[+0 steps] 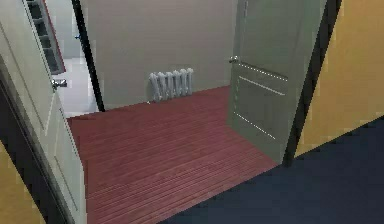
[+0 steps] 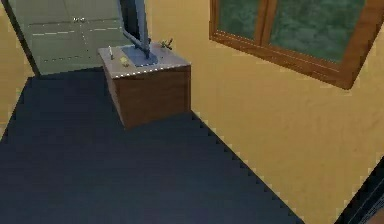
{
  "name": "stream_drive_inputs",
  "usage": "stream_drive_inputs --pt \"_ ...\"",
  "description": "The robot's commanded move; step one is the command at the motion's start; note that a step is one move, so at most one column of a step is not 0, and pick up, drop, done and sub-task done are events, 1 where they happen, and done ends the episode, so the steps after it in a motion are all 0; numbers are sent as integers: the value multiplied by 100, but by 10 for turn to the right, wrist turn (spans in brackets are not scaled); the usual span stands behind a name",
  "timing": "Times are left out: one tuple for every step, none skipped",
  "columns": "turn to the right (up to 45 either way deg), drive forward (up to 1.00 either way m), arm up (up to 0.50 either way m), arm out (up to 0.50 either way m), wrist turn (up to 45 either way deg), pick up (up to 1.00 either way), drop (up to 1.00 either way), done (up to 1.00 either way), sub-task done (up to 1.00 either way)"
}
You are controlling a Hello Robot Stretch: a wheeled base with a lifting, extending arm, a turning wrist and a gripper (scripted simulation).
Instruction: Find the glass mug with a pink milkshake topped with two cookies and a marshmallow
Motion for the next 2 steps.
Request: stream_drive_inputs --pt "30 0 0 0 0 0 0 0 0" --pt "0 90 0 0 0 0 0 0 0"
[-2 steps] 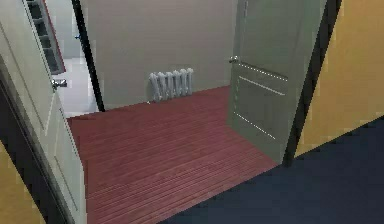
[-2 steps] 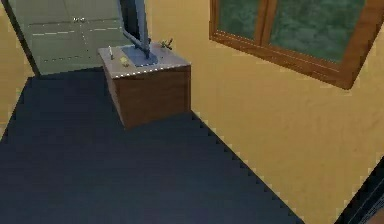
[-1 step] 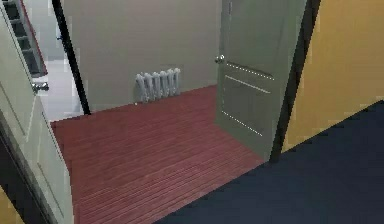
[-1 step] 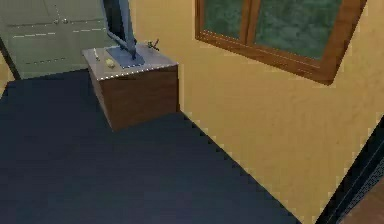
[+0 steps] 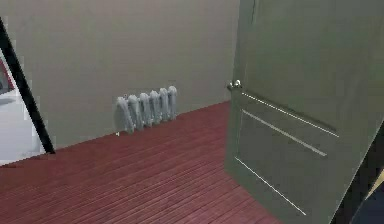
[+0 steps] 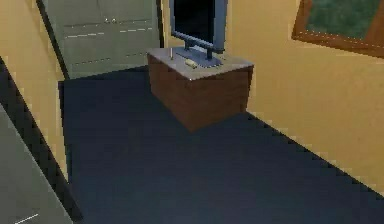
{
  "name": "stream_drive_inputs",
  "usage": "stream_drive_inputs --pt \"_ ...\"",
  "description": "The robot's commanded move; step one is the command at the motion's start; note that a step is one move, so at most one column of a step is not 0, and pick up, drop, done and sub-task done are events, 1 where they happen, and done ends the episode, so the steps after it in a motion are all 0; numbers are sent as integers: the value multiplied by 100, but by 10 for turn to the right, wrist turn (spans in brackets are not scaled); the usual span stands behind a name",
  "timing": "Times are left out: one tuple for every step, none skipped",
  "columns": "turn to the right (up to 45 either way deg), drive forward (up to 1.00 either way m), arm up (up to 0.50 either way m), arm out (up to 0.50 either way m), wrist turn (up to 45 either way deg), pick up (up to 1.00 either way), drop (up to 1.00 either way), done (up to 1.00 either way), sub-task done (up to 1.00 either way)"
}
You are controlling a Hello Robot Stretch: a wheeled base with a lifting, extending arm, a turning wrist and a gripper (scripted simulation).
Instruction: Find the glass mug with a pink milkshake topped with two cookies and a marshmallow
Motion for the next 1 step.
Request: stream_drive_inputs --pt "-300 0 0 0 0 0 0 0 0"
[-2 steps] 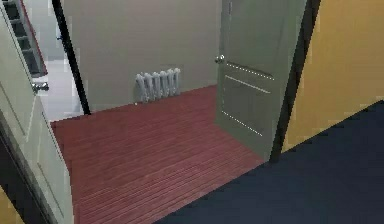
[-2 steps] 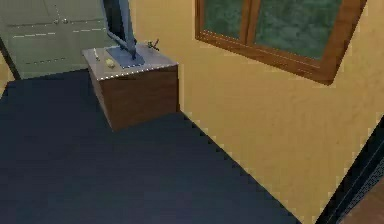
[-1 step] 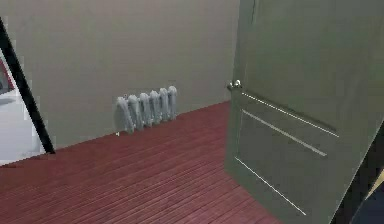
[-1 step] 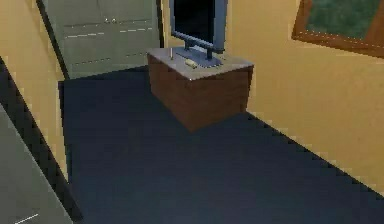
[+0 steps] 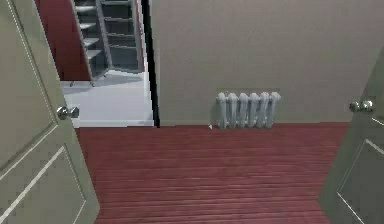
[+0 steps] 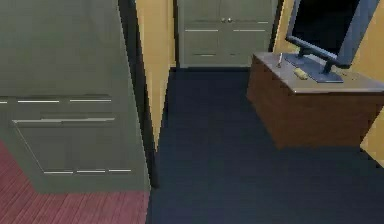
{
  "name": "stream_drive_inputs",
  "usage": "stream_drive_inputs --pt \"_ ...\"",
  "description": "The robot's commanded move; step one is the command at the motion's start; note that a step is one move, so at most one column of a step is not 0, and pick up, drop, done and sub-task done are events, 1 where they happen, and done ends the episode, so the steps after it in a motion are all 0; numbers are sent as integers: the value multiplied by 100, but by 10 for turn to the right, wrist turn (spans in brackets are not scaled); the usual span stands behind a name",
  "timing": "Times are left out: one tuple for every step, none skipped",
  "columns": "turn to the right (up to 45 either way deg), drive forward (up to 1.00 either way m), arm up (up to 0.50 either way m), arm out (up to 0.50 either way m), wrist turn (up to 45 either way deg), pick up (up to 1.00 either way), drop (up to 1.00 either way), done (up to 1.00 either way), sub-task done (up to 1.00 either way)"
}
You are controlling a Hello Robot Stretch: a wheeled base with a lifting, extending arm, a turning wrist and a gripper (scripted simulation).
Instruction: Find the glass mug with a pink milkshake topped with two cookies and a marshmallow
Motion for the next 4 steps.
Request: stream_drive_inputs --pt "0 100 0 0 0 0 0 0 0" --pt "-150 0 0 0 0 0 0 0 0" --pt "0 5 0 0 0 0 0 0 0" --pt "-210 0 0 0 0 0 0 0 0"
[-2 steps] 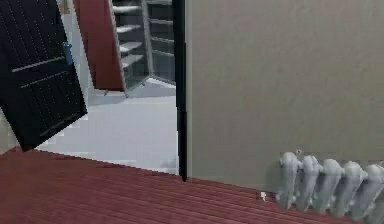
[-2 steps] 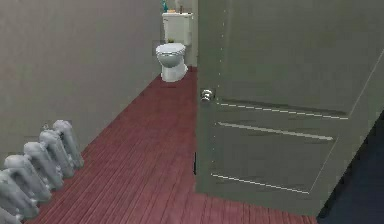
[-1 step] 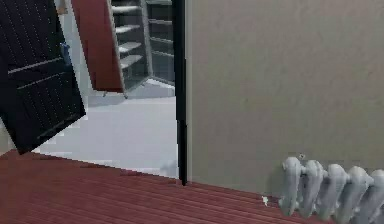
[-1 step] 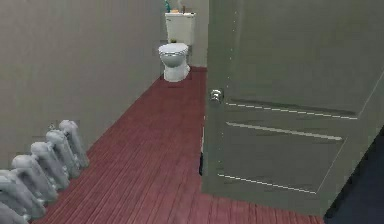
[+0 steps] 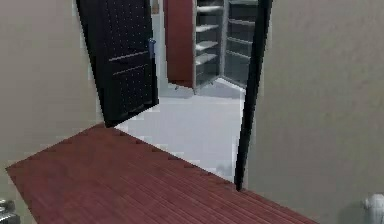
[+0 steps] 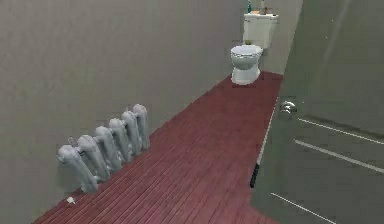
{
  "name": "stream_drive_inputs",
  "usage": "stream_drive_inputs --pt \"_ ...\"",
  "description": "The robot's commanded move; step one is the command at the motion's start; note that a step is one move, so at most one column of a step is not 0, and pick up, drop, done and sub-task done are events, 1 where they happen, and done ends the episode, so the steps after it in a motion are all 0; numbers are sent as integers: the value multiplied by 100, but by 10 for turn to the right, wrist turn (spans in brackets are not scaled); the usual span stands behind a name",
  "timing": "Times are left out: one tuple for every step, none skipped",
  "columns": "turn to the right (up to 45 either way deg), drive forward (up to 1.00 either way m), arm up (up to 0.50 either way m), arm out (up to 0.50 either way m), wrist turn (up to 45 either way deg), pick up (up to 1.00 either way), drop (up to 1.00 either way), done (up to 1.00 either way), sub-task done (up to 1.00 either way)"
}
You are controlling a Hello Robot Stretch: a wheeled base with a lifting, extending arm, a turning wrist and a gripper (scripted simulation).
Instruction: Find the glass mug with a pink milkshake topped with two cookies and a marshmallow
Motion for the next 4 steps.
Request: stream_drive_inputs --pt "0 100 0 0 0 0 0 0 0" --pt "0 40 0 0 0 0 0 0 0" --pt "270 0 0 0 0 0 0 0 0" --pt "0 100 0 0 0 0 0 0 0"
